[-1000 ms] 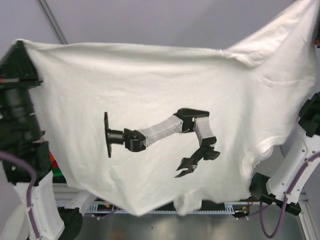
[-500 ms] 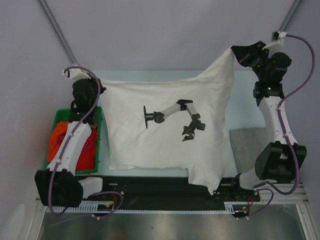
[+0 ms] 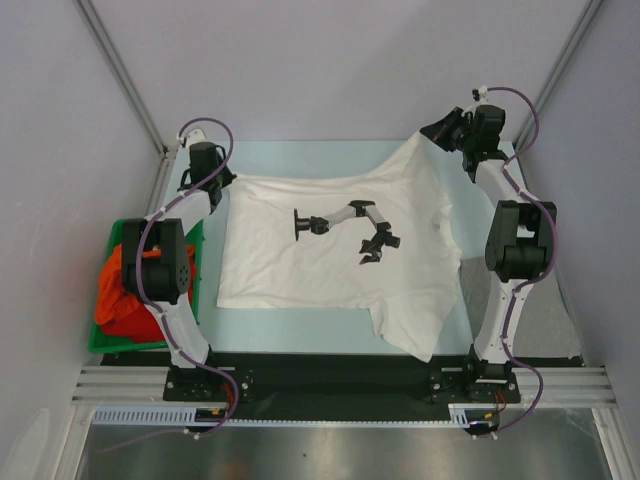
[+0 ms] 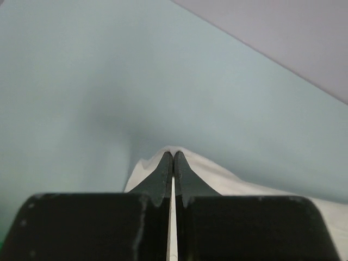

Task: Fold and stack the t-shirts
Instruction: Flatten the tshirt out, then fold the tshirt

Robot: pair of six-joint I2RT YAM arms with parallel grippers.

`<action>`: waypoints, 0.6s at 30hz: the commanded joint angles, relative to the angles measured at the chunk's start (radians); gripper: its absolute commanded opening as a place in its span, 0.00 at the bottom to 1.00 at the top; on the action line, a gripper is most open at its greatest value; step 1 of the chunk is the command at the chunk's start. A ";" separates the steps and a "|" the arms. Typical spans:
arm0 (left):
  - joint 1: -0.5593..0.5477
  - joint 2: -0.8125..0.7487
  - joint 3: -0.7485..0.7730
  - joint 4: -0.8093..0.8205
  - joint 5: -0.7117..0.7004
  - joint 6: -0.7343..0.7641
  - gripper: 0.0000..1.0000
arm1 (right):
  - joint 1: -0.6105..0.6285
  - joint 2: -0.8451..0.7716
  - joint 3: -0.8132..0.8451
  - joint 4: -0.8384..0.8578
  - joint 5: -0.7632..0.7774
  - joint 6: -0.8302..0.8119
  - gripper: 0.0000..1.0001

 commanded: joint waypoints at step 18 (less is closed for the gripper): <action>0.048 0.001 0.143 -0.473 0.207 -0.041 0.00 | -0.075 -0.302 -0.157 -0.529 0.064 0.063 0.00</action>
